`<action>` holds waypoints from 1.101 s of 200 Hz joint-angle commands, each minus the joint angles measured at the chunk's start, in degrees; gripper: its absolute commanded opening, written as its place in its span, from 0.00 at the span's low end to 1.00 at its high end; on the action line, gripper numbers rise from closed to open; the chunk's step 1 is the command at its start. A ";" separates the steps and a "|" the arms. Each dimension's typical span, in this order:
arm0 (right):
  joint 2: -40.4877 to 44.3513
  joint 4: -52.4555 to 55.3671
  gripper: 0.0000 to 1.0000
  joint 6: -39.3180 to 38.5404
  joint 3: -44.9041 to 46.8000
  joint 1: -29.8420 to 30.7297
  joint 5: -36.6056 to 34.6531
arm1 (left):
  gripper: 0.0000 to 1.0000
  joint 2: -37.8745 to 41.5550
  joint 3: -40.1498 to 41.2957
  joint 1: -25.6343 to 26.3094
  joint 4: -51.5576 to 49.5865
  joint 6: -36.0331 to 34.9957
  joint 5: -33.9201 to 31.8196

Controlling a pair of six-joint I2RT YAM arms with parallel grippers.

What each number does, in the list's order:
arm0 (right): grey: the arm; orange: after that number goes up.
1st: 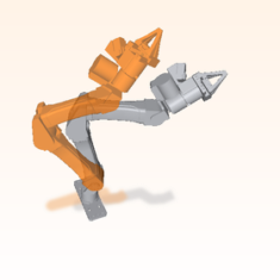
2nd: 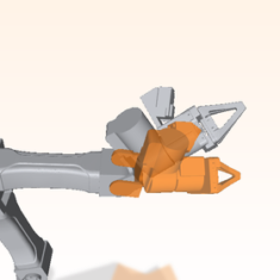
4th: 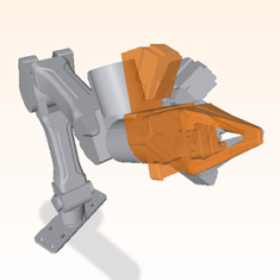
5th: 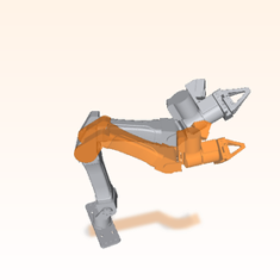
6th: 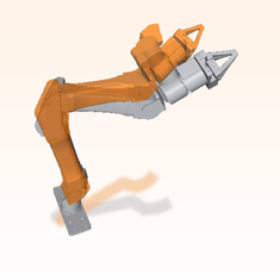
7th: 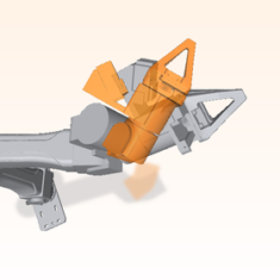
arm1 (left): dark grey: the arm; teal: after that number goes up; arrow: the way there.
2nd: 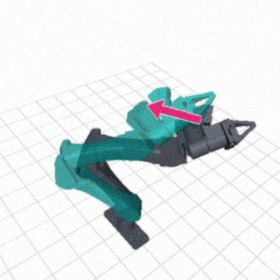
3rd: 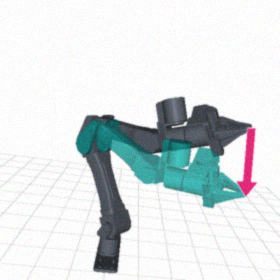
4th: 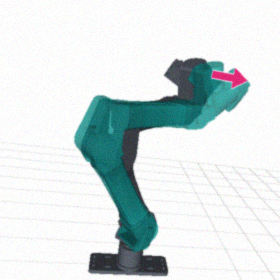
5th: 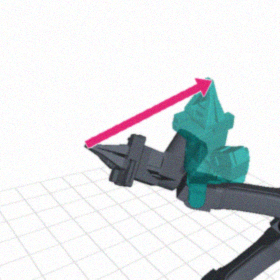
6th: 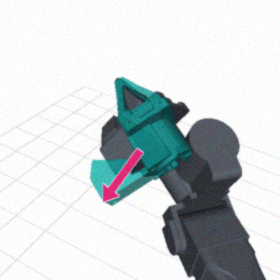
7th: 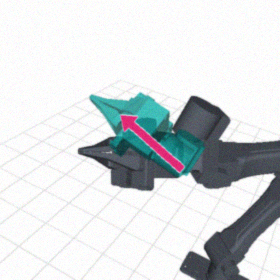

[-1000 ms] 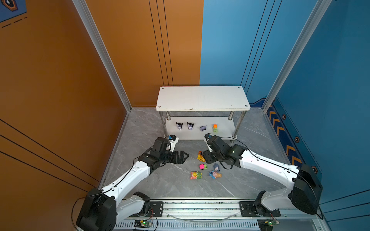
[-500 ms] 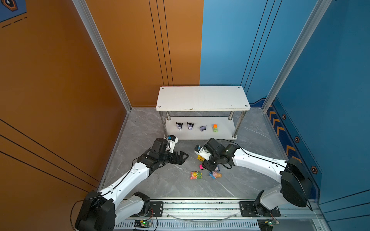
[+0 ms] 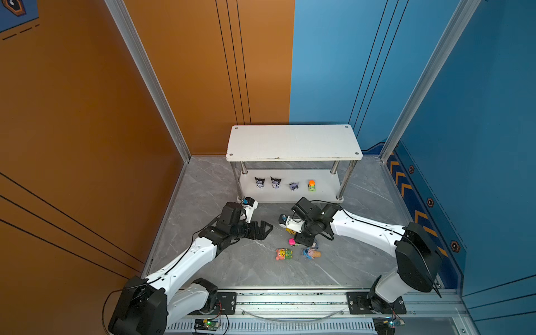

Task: Organize plastic toys on shelves
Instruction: Pick up the plastic toy from the center of the table.

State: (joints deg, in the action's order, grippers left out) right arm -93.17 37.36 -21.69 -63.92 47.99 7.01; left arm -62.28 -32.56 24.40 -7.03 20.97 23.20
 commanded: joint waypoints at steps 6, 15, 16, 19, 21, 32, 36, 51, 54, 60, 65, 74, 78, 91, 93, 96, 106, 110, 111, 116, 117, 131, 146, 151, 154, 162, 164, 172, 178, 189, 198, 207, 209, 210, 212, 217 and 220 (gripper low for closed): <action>-3.51 0.87 0.50 -2.29 -1.75 0.05 2.20 | 0.98 1.36 0.65 -0.51 0.61 0.21 1.34; -4.10 0.74 0.50 -2.41 -1.87 0.01 2.57 | 0.98 1.54 0.59 -0.59 0.48 0.30 1.27; -4.11 0.72 0.50 -2.40 -1.89 -0.04 2.66 | 0.98 1.50 0.62 -0.59 0.46 0.21 1.25; -4.23 0.64 0.51 -2.45 -1.91 -0.01 2.82 | 0.98 1.59 0.63 -0.64 0.44 0.26 1.30; -4.33 0.57 0.51 -2.45 -1.86 0.00 2.92 | 0.98 1.62 0.60 -0.60 0.44 0.29 1.29; -4.69 0.34 0.51 -2.42 -1.70 -0.01 3.22 | 0.98 1.63 0.78 -0.64 0.37 0.28 1.20; -4.81 0.26 0.51 -2.39 -1.73 0.00 3.27 | 0.98 1.64 0.74 -0.69 0.43 0.25 1.15; -5.31 0.08 0.50 -2.43 -1.69 0.00 3.08 | 0.98 1.48 0.67 -0.75 0.55 0.21 1.13; -5.44 0.08 0.50 -2.52 -1.71 0.00 2.97 | 0.98 1.43 0.75 -0.76 0.50 0.21 1.19; -5.74 0.08 0.50 -2.54 -1.88 -0.06 2.93 | 0.98 1.31 0.59 -0.83 0.60 0.21 1.28; -6.01 0.08 0.50 -2.49 -1.95 -0.06 2.93 | 0.98 1.22 0.66 -0.85 0.59 0.20 1.26; -6.47 0.00 0.50 -2.48 -2.00 -0.24 3.12 | 0.98 1.07 0.54 -0.98 0.61 0.21 1.36; -6.62 -0.05 0.50 -2.48 -2.09 -0.18 3.26 | 0.98 1.02 0.49 -1.02 0.61 0.22 1.38; -7.23 -0.10 0.50 -2.54 -2.10 -0.26 3.37 | 0.98 0.91 0.49 -1.14 0.57 0.21 1.48; -7.21 -0.10 0.50 -2.56 -2.09 -0.24 3.43 | 0.98 0.91 0.52 -1.12 0.58 0.21 1.43; -7.42 -0.10 0.50 -2.49 -2.14 -0.24 3.41 | 0.98 0.90 0.48 -1.19 0.58 0.21 1.41; -7.76 -0.09 0.50 -2.48 -2.09 -0.18 3.45 | 0.98 0.85 0.49 -1.28 0.57 0.17 1.47; -7.82 -0.10 0.50 -2.50 -2.12 -0.24 3.38 | 0.98 0.85 0.52 -1.29 0.55 0.21 1.42; -7.86 -0.10 0.50 -2.49 -2.15 -0.21 3.37 | 0.98 0.85 0.50 -1.29 0.58 0.21 1.42; -7.87 -0.10 0.50 -2.49 -2.04 -0.22 3.30 | 0.98 0.83 0.49 -1.37 0.61 0.21 1.41; -7.89 -0.10 0.50 -2.48 -2.06 -0.24 3.29 | 0.98 0.80 0.48 -1.37 0.61 0.21 1.41; -8.10 -0.18 0.48 -2.48 -2.13 -0.23 3.10 | 0.98 0.67 0.61 -1.45 0.76 0.21 1.47; -8.10 -0.69 0.47 -2.39 -2.09 -0.26 3.21 | 0.98 0.49 0.44 -1.57 0.75 0.21 1.56; -8.20 -0.80 0.46 -2.40 -2.09 -0.34 3.26 | 0.98 0.37 0.54 -1.55 0.80 0.21 1.65; -8.18 -0.88 0.46 -2.35 -2.13 -0.35 3.28 | 0.98 0.40 0.44 -1.58 0.81 0.19 1.66; -8.24 -1.02 0.44 -2.21 -2.12 -0.37 3.26 | 0.98 0.32 0.48 -1.64 0.75 0.21 1.59; -8.23 -1.05 0.44 -2.19 -2.09 -0.38 3.27 | 0.98 0.32 0.48 -1.64 0.78 0.21 1.65; -8.35 -1.09 0.42 -2.04 -2.20 -0.44 3.28 | 0.98 0.34 0.50 -1.64 0.85 0.21 1.69; -8.40 -1.07 0.42 -2.08 -2.26 -0.43 3.28 | 0.98 0.34 0.39 -1.63 0.79 0.21 1.75; -8.50 -1.07 0.45 -1.98 -2.22 -0.38 3.14 | 0.98 0.32 0.50 -1.73 0.78 0.21 1.74; -8.35 -1.15 0.50 -1.87 -2.10 -0.27 2.74 | 0.98 0.32 0.46 -1.73 0.84 0.21 1.68; -8.26 -1.37 0.55 -1.80 -2.13 -0.26 2.46 | 0.98 0.32 0.48 -1.73 0.87 0.21 1.76; -8.17 -1.40 0.56 -1.78 -2.14 -0.26 2.42 | 0.98 0.25 0.48 -1.73 0.87 0.21 1.82; -8.15 -1.41 0.56 -1.78 -2.10 -0.20 2.45 | 0.98 0.24 0.48 -1.73 0.83 0.21 1.84; -8.06 -1.48 0.56 -1.77 -2.09 -0.14 2.37 | 0.98 0.23 0.45 -1.73 0.85 0.21 1.82; -7.93 -1.63 0.57 -1.82 -2.09 -0.12 2.25 | 0.98 0.17 0.39 -1.81 0.87 0.21 1.76; -7.83 -1.74 0.57 -1.78 -2.09 -0.09 2.15 | 0.98 0.15 0.38 -1.74 0.92 0.17 1.84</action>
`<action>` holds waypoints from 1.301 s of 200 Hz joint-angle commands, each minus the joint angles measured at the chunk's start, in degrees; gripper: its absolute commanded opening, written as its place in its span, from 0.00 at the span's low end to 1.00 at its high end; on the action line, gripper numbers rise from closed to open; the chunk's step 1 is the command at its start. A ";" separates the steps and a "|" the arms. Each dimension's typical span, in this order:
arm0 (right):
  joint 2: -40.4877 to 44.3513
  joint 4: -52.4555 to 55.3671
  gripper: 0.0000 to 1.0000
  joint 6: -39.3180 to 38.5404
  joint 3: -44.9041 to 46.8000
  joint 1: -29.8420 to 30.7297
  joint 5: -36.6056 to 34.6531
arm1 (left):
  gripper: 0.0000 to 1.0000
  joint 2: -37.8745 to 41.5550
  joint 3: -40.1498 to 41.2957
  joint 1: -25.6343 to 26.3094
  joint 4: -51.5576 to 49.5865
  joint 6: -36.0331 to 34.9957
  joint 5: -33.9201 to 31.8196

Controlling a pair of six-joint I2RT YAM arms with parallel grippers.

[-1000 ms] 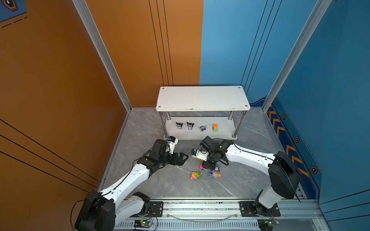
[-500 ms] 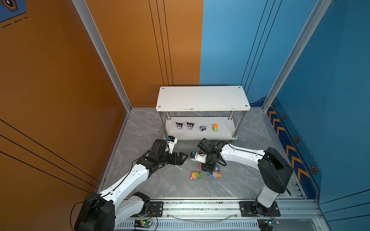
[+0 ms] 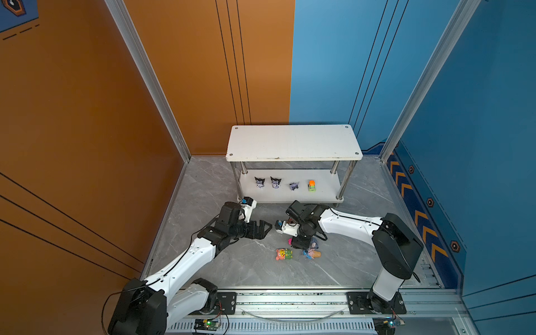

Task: Organize plastic toys on shelves
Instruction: Pick up the plastic toy from the center of the table.

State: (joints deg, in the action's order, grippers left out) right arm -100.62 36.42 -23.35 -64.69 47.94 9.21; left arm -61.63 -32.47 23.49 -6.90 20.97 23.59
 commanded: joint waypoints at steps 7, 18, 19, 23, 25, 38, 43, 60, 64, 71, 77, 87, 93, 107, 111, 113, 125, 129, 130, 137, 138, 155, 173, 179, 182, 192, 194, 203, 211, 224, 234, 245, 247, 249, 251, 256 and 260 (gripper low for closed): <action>-0.21 -1.11 0.57 -0.07 -1.25 -0.06 -0.42 | 0.98 -0.60 0.30 -0.92 0.83 0.21 1.54; 0.22 -1.65 0.57 -0.07 -1.09 -0.13 -0.64 | 0.98 -0.73 0.19 -0.90 0.82 0.21 1.60; 0.22 -1.65 0.57 -0.07 -1.09 -0.13 -0.64 | 0.98 -0.71 0.20 -0.90 0.83 0.21 1.61; 0.25 -1.85 0.57 -0.03 -1.10 -0.21 -0.69 | 0.98 -0.69 0.19 -0.97 0.82 0.21 1.59; 0.25 -1.87 0.57 -0.03 -1.12 -0.26 -0.73 | 0.98 -0.69 0.18 -0.92 0.83 0.21 1.58; -0.18 -1.91 0.57 -0.11 -1.41 -0.23 -0.67 | 0.98 -0.69 0.15 -0.99 0.83 0.21 1.63; -0.53 -1.81 0.57 -0.11 -1.57 -0.22 -0.64 | 0.98 -0.69 0.13 -0.99 0.83 0.19 1.67; -1.59 -1.62 0.53 -0.25 -1.98 -0.24 -0.64 | 0.98 -0.74 0.12 -1.03 0.83 0.20 1.79; -1.78 -1.58 0.52 -0.20 -1.94 -0.26 -0.56 | 0.98 -0.65 0.12 -1.02 0.80 0.21 1.80; -1.97 -1.55 0.50 -0.28 -1.88 -0.25 -0.55 | 0.98 -0.51 0.11 -1.07 0.65 0.19 1.79; -1.96 -1.57 0.48 -0.30 -1.79 -0.28 -0.50 | 0.98 -0.38 0.17 -1.08 0.58 0.21 1.69; -1.89 -1.58 0.47 -0.28 -1.60 -0.31 -0.31 | 0.98 -0.25 0.15 -1.07 0.55 0.29 1.66; -1.82 -1.45 0.47 -0.37 -1.50 -0.37 -0.18 | 0.98 -0.27 0.19 -1.07 0.57 0.30 1.57; -1.74 -1.02 0.49 -0.35 -1.26 -0.41 0.29 | 0.98 -0.33 0.19 -1.07 0.65 0.30 1.59; -1.74 -1.01 0.49 -0.30 -1.23 -0.43 0.33 | 0.98 -0.38 0.15 -1.07 0.70 0.30 1.59; -1.77 -1.00 0.50 -0.36 -1.23 -0.36 0.34 | 0.98 -0.41 0.20 -1.07 0.73 0.30 1.67; -1.92 -0.92 0.50 -0.20 -1.22 -0.33 0.14 | 0.98 -0.64 0.11 -1.07 0.79 0.25 1.83; -2.02 -0.92 0.50 -0.12 -1.12 -0.29 -0.02 | 0.98 -0.69 0.12 -1.07 0.80 0.26 1.87; -2.07 -0.96 0.50 -0.12 -1.09 -0.30 -0.05 | 0.98 -0.69 0.12 -1.07 0.81 0.28 1.84; -2.19 -1.00 0.49 -0.05 -1.14 -0.24 -0.22 | 0.98 -0.69 0.09 -1.12 0.83 0.25 1.87; -2.16 -1.00 0.48 -0.04 -1.14 -0.23 -0.23 | 0.98 -0.69 0.11 -1.14 0.83 0.27 1.84; -2.25 -0.92 0.45 0.31 -0.89 -0.39 -0.34 | 0.98 -0.54 0.14 -1.12 0.73 0.30 1.84; -2.13 -1.00 0.48 0.61 -0.22 -0.42 -0.39 | 0.98 -0.50 0.17 -1.24 0.74 0.30 1.84; -1.97 -1.16 0.48 0.79 -0.02 -0.39 -0.37 | 0.98 -0.53 0.19 -1.16 0.77 0.30 1.88; -1.96 -1.29 0.48 0.89 0.12 -0.39 -0.34 | 0.98 -0.47 0.14 -1.16 0.77 0.30 1.83; -1.86 -1.59 0.46 1.03 0.50 -0.37 -0.50 | 0.98 -0.56 0.32 -1.16 0.83 0.30 1.83; -1.84 -1.61 0.46 1.03 0.52 -0.34 -0.53 | 0.98 -0.52 0.31 -1.16 0.83 0.30 1.81; -1.86 -1.79 0.44 1.28 0.78 -0.38 -0.58 | 0.98 -0.60 0.20 -1.16 0.92 0.30 1.81; -1.86 -1.95 0.44 1.42 0.89 -0.54 -0.44 | 0.98 -0.67 0.16 -1.16 0.92 0.29 1.97; -1.89 -2.06 0.43 1.57 1.22 -0.64 -0.38 | 0.98 -0.60 0.13 -1.16 0.80 0.30 1.91; -2.08 -2.23 0.42 1.74 1.40 -0.66 -0.36 | 0.98 -0.62 0.16 -1.16 0.83 0.30 1.90; -2.00 -2.21 0.40 1.99 1.58 -0.65 -0.34 | 0.98 -0.60 0.16 -1.17 0.79 0.28 1.94; -2.03 -2.30 0.39 2.04 1.58 -0.66 -0.27 | 0.98 -0.64 0.13 -1.21 0.82 0.29 1.90; -1.99 -2.32 0.39 2.07 1.62 -0.66 -0.32 | 0.98 -0.61 0.13 -1.17 0.81 0.23 1.90; -1.92 -2.39 0.38 2.13 1.66 -0.66 -0.33 | 0.98 -0.60 0.15 -1.21 0.83 0.28 1.89; -1.66 -2.64 0.37 2.30 1.90 -0.66 -0.26 | 0.98 -0.61 0.21 -1.16 0.83 0.30 1.92; -1.49 -2.86 0.36 2.42 1.97 -0.70 -0.25 | 0.98 -0.62 0.18 -1.16 0.83 0.30 1.96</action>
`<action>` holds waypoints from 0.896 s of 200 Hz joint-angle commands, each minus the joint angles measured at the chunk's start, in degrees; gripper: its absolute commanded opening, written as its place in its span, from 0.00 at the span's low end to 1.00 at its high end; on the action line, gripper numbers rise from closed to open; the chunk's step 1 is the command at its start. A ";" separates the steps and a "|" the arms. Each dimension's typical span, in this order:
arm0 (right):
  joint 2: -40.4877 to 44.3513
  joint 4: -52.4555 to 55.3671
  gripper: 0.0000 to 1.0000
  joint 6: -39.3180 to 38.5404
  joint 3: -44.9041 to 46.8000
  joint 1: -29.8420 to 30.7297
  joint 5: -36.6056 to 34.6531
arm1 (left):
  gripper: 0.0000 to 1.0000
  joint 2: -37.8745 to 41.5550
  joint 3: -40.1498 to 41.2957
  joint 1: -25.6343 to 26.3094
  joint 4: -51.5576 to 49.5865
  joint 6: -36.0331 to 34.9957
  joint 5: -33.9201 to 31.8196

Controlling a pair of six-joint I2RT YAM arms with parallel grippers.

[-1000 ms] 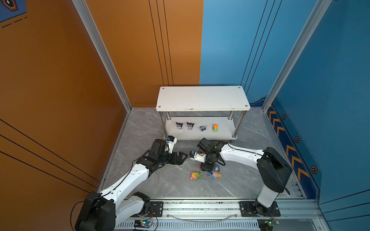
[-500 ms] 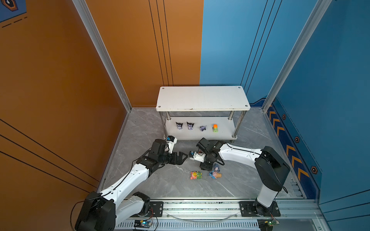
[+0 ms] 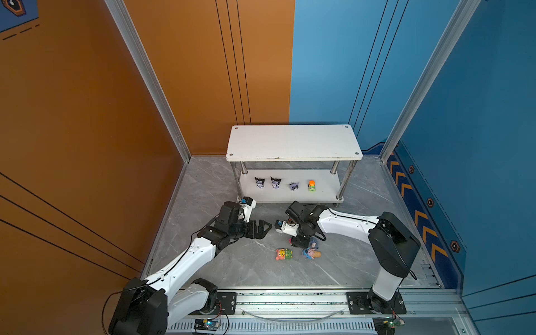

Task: Organize plastic toys on shelves
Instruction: Pick up the plastic toy from the center of the table, then place the plastic toy on the shelf.

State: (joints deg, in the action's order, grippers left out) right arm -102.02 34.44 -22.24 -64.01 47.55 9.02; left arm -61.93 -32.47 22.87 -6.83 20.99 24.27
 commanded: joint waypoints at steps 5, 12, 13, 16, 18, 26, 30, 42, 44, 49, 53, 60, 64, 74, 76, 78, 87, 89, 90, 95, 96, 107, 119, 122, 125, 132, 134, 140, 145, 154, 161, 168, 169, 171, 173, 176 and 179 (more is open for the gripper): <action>0.31 -1.15 0.35 1.61 1.57 -0.35 0.03 | 0.98 -0.32 0.17 -0.60 0.74 0.28 1.26; 0.88 -1.59 0.34 1.84 1.89 -0.56 0.37 | 0.98 -0.38 0.15 -0.56 0.74 0.28 1.22; 0.95 -1.66 0.34 1.89 1.92 -0.59 0.42 | 0.98 -0.38 0.14 -0.55 0.75 0.28 1.22; 1.30 -1.85 0.33 2.00 2.04 -0.68 0.55 | 0.98 -0.38 0.20 -0.56 0.70 0.28 1.28; 1.54 -2.01 0.33 2.08 2.11 -0.76 0.60 | 0.98 -0.45 0.17 -0.57 0.73 0.28 1.23; 2.23 -2.41 0.32 2.50 2.32 -1.01 0.99 | 0.98 -0.38 0.21 -0.55 0.83 0.28 1.27; 2.42 -2.52 0.32 2.76 2.40 -1.18 1.18 | 0.98 -0.38 0.20 -0.55 0.79 0.28 1.27; 3.23 -2.60 0.30 3.31 2.50 -1.54 1.61 | 0.98 -0.38 0.09 -0.60 0.85 0.28 1.22; 3.34 -2.61 0.30 3.40 2.49 -1.53 1.62 | 0.98 -0.38 0.12 -0.63 0.81 0.28 1.28; 3.57 -2.62 0.29 3.73 2.56 -1.64 1.71 | 0.98 -0.46 0.13 -0.56 0.79 0.28 1.28; 3.88 -2.61 0.29 3.99 2.58 -1.65 1.87 | 0.98 -0.47 0.10 -0.68 0.84 0.28 1.30; 4.50 -2.69 0.29 4.53 2.66 -1.83 2.13 | 0.98 -0.49 0.00 -0.64 0.87 0.28 1.24; 4.82 -2.78 0.29 5.11 2.83 -1.85 2.14 | 0.98 -0.55 0.03 -0.65 0.84 0.28 1.29; 6.15 -2.71 0.28 6.58 2.92 -2.10 2.35 | 0.98 -0.57 0.04 -0.64 0.85 0.25 1.28; 6.44 -2.71 0.28 6.79 3.03 -2.15 2.46 | 0.98 -0.58 0.06 -0.64 0.85 0.27 1.30; 6.69 -2.71 0.28 7.08 3.08 -2.21 2.55 | 0.98 -0.61 0.11 -0.68 0.85 0.27 1.35; 8.44 -2.71 0.27 8.65 3.54 -2.26 2.20 | 0.98 -0.45 0.11 -0.68 0.83 0.21 1.27; 8.84 -2.64 0.26 9.04 3.61 -2.28 1.98 | 0.98 -0.47 0.12 -0.67 0.80 0.26 1.27; 9.02 -2.63 0.26 9.31 3.66 -2.28 1.89 | 0.98 -0.47 0.12 -0.65 0.83 0.27 1.25; 9.96 -2.31 0.26 10.33 3.59 -2.42 1.56 | 0.98 -0.39 0.12 -0.66 0.81 0.28 1.22; 10.15 -2.20 0.26 10.53 3.61 -2.39 1.59 | 0.98 -0.39 0.12 -0.65 0.79 0.28 1.22; 12.28 -1.06 0.26 12.72 3.30 -2.70 1.19 | 0.98 -0.38 0.12 -0.66 0.79 0.36 1.25; 14.72 0.13 0.26 15.43 2.70 -2.92 -0.96 | 0.98 -0.46 0.09 -0.73 0.92 0.36 1.30; 15.40 0.45 0.26 16.21 2.46 -3.06 -1.68 | 0.98 -0.51 0.04 -0.73 0.89 0.37 1.34; 15.92 0.72 0.26 16.95 2.28 -3.24 -2.43 | 0.98 -0.56 -0.04 -0.72 0.91 0.37 1.33; 17.21 1.19 0.26 18.84 1.58 -3.67 -4.68 | 0.98 -0.69 -0.09 -0.72 0.98 0.36 1.39; 17.51 1.28 0.26 19.52 1.49 -3.75 -5.32 | 0.98 -0.66 -0.15 -0.72 0.95 0.36 1.39; 18.46 1.38 0.26 21.74 0.95 -4.21 -7.83 | 0.98 -0.68 -0.22 -0.73 1.00 0.36 1.46; 18.94 1.49 0.25 23.62 0.48 -4.42 -10.19 | 0.98 -0.73 -0.23 -0.78 1.02 0.36 1.48; 19.52 1.96 0.25 26.59 -0.43 -4.63 -13.80 | 0.98 -0.80 -0.23 -0.81 1.11 0.36 1.57; 19.35 2.61 0.25 28.82 -1.39 -4.87 -16.57 | 0.98 -0.87 -0.23 -0.81 1.16 0.36 1.70; 19.04 3.12 0.25 30.86 -2.27 -5.08 -18.93 | 0.98 -0.90 -0.21 -0.81 1.27 0.32 1.73; 19.04 3.15 0.25 31.03 -2.35 -5.09 -19.11 | 0.98 -0.90 -0.22 -0.81 1.28 0.30 1.73; 18.96 3.13 0.25 31.47 -2.55 -5.12 -19.54 | 0.98 -0.89 -0.22 -0.81 1.25 0.35 1.68; 18.85 3.10 0.25 31.82 -2.75 -5.17 -19.89 | 0.98 -0.90 -0.23 -0.81 1.26 0.36 1.68; 18.79 3.03 0.25 32.30 -2.98 -5.28 -20.27 | 0.98 -0.91 -0.23 -0.81 1.33 0.36 1.76; 18.65 2.90 0.25 32.79 -3.24 -5.46 -20.72 | 0.98 -0.91 -0.15 -0.82 1.38 0.42 1.75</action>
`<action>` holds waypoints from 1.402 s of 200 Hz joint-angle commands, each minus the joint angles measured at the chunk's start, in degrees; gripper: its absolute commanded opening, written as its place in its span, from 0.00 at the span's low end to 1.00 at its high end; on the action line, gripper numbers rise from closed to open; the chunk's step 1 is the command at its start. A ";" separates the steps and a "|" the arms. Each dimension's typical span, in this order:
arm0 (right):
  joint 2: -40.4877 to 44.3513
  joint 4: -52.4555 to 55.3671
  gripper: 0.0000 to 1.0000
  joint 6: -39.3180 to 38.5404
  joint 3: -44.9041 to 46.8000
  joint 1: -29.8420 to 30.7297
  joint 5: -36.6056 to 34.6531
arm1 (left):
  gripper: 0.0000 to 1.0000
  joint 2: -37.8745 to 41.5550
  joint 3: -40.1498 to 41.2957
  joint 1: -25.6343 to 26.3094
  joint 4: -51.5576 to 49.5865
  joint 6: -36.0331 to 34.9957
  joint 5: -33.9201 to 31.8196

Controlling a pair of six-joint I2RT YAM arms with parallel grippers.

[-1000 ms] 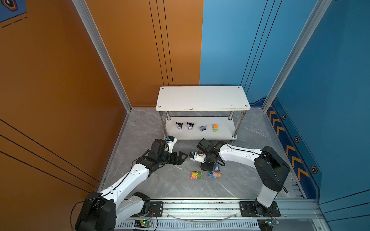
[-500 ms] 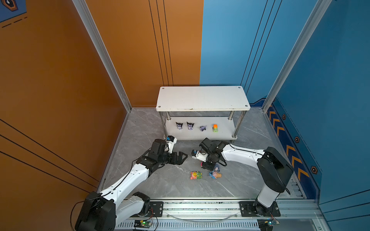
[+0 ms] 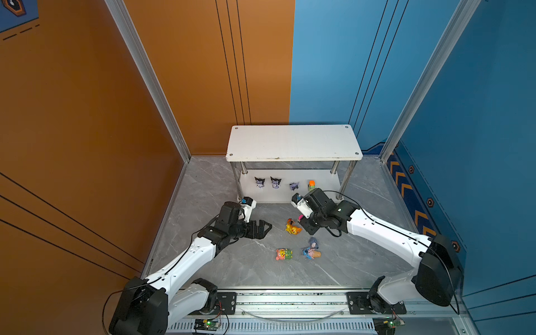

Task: Organize plastic toys on shelves
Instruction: Place the plastic toy on the shelf.

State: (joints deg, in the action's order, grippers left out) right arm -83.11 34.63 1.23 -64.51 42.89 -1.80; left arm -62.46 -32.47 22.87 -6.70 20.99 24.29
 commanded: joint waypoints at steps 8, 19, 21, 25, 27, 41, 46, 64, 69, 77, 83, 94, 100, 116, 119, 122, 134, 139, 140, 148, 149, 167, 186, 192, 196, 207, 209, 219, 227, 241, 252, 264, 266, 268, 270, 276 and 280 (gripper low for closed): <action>-0.86 2.63 0.25 10.64 -3.46 -1.38 -10.99 | 0.98 -0.25 -0.04 -0.94 1.25 0.45 1.83; -1.79 2.63 0.25 11.99 -4.46 -2.35 -11.95 | 0.98 -0.13 0.04 -0.83 1.24 0.56 1.93; -1.97 2.59 0.25 12.16 -4.57 -2.37 -12.03 | 0.98 -0.06 0.04 -0.82 1.18 0.55 1.97; -2.40 2.76 0.25 12.53 -4.85 -3.27 -12.31 | 0.98 0.04 0.04 -0.83 1.10 0.56 2.03; -2.58 2.80 0.25 12.71 -5.01 -4.12 -12.45 | 0.98 0.12 0.10 -0.82 1.04 0.59 2.06; -3.67 2.99 0.25 13.98 -5.73 -6.55 -13.30 | 0.98 0.72 0.34 -0.82 0.99 0.69 1.90; -3.95 2.79 0.25 14.26 -5.72 -7.34 -13.39 | 0.98 0.96 0.38 -0.81 0.99 0.71 1.82; -4.42 1.58 0.26 15.16 -5.54 -10.17 -13.84 | 0.98 1.37 0.72 -0.82 1.19 0.80 1.46; -4.55 1.23 0.26 15.24 -5.43 -10.83 -13.84 | 0.98 1.25 0.74 -0.81 1.29 0.87 1.46; -4.82 0.76 0.26 15.37 -5.49 -11.91 -13.89 | 0.98 1.12 0.74 -0.81 1.38 0.94 1.65; -5.00 0.23 0.26 15.40 -5.50 -12.54 -13.88 | 0.98 0.89 0.74 -0.81 1.44 0.89 1.84; -5.35 -0.76 0.27 15.46 -5.51 -13.49 -13.82 | 0.98 0.67 0.64 -0.81 1.69 0.89 2.08; -5.60 -1.23 0.27 15.53 -5.62 -13.92 -13.83 | 0.98 0.68 0.65 -0.81 1.76 0.81 2.12; -6.46 -2.39 0.27 15.66 -5.67 -14.74 -13.71 | 0.98 0.58 0.55 -0.81 1.74 0.80 2.01; -6.65 -2.56 0.27 15.65 -5.63 -14.89 -13.68 | 0.98 0.55 0.55 -0.81 1.75 0.80 2.01; -6.85 -2.67 0.27 15.75 -5.64 -15.00 -13.66 | 0.98 0.58 0.56 -0.81 1.77 0.80 2.00; -7.55 -3.48 0.27 15.98 -5.60 -15.50 -13.27 | 0.98 0.69 0.54 -0.83 1.66 0.80 2.02; -7.78 -3.85 0.27 16.14 -5.55 -15.64 -13.24 | 0.98 0.67 0.56 -0.81 1.67 0.80 1.91; -7.77 -3.95 0.27 16.15 -5.50 -15.64 -13.28 | 0.98 0.67 0.56 -0.81 1.68 0.80 1.91; -8.07 -4.61 0.27 16.43 -5.07 -15.73 -13.38 | 0.98 0.67 0.66 -0.86 1.68 0.81 1.90; -8.05 -4.85 0.27 16.47 -5.04 -15.78 -13.35 | 0.98 0.63 0.70 -0.84 1.69 0.81 1.86; -8.45 -6.87 0.27 17.36 -4.06 -16.15 -13.40 | 0.98 0.50 0.59 -0.82 1.69 0.80 1.81; -8.95 -8.56 0.27 18.18 -3.52 -16.85 -12.59 | 0.98 0.27 0.43 -0.82 1.69 0.72 1.97; -9.15 -8.93 0.27 18.40 -3.43 -17.11 -12.27 | 0.98 0.14 0.41 -0.85 1.69 0.72 1.93; -9.32 -9.16 0.27 18.43 -3.39 -17.30 -12.07 | 0.98 0.10 0.46 -0.90 1.65 0.72 1.90; -9.71 -9.48 0.27 18.69 -3.37 -17.74 -11.63 | 0.98 0.05 0.39 -0.90 1.69 0.67 1.97; -9.79 -9.58 0.27 18.75 -3.35 -17.82 -11.51 | 0.98 0.05 0.39 -0.90 1.67 0.70 1.91; -10.13 -9.89 0.27 18.88 -3.34 -18.25 -11.00 | 0.98 0.05 0.38 -0.90 1.69 0.72 1.91; -10.53 -10.13 0.27 18.94 -3.44 -18.61 -10.62 | 0.98 -0.08 0.40 -0.91 1.67 0.69 1.89; -11.22 -10.46 0.27 18.98 -3.61 -19.11 -10.08 | 0.98 -0.15 0.29 -0.90 1.78 0.71 1.92; -11.72 -10.80 0.27 19.12 -3.93 -19.42 -9.80 | 0.98 -0.21 0.39 -0.93 1.83 0.71 1.97; -12.25 -11.07 0.27 19.09 -4.38 -19.65 -9.71 | 0.98 -0.21 0.39 -0.99 1.86 0.72 1.99; -12.32 -11.12 0.27 19.07 -4.44 -19.68 -9.71 | 0.98 -0.21 0.39 -0.99 1.84 0.72 1.92; -12.40 -11.15 0.27 19.14 -4.52 -19.73 -9.64 | 0.98 -0.17 0.43 -0.99 1.82 0.72 1.99; -12.60 -11.16 0.27 19.13 -4.56 -19.75 -9.69 | 0.98 -0.20 0.47 -0.99 1.85 0.72 2.01; -12.84 -11.35 0.27 19.21 -4.65 -19.82 -9.71 | 0.98 -0.21 0.39 -0.99 1.85 0.72 2.03; -13.07 -11.49 0.27 19.23 -4.75 -19.86 -9.70 | 0.98 -0.21 0.43 -0.99 1.85 0.71 2.03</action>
State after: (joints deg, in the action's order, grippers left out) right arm -95.20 24.47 19.40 -68.77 23.53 -12.10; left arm -62.37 -32.45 22.55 -5.32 21.45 24.73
